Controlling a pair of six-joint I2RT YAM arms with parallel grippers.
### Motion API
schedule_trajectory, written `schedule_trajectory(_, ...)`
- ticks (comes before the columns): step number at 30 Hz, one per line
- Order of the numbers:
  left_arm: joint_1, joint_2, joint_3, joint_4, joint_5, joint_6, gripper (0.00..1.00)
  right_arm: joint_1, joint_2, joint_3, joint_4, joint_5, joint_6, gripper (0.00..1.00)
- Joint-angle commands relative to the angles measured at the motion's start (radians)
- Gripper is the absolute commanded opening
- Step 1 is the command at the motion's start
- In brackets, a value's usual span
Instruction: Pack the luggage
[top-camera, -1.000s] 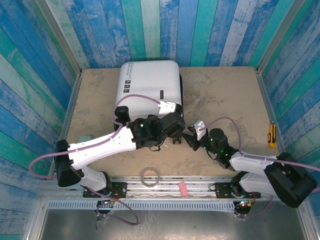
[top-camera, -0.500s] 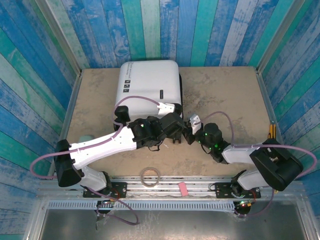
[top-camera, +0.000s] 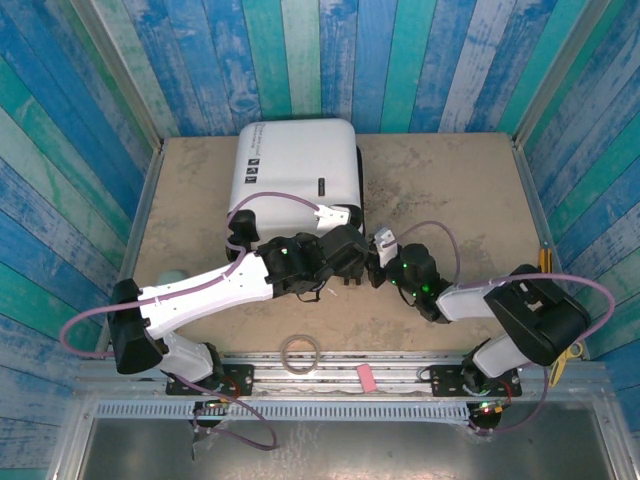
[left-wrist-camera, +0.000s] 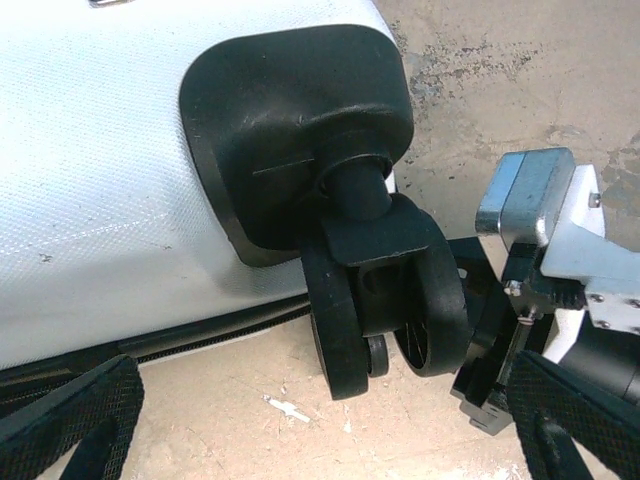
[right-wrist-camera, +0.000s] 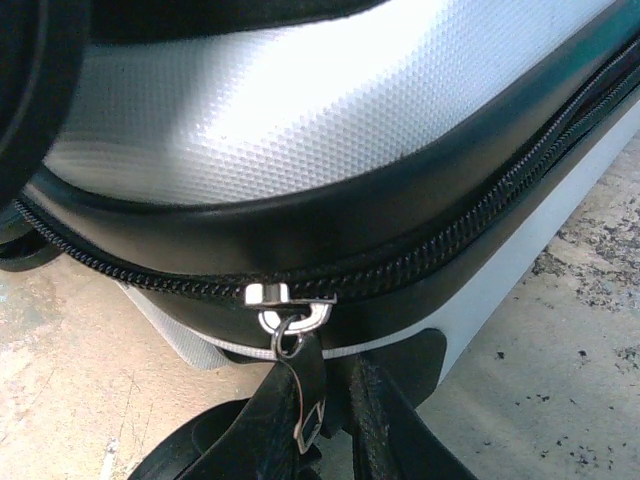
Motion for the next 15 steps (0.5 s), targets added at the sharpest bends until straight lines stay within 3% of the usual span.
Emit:
schedule_trajectory(1, 0.003, 0.020, -0.002, 0.018, -0.003, -0.044, 0.96, 0.004, 0.009, 0.024, 0.036, 0.004, -0.020, 0.18)
schedule_trajectory(8, 0.003, 0.058, 0.015, 0.042, 0.014, -0.054, 0.93, 0.004, 0.000, 0.027, 0.045, 0.019, -0.049, 0.14)
schedule_trajectory(15, 0.003, 0.077, 0.036, 0.028, 0.012, -0.056, 0.92, 0.004, -0.061, 0.036, -0.039, 0.038, -0.090, 0.01)
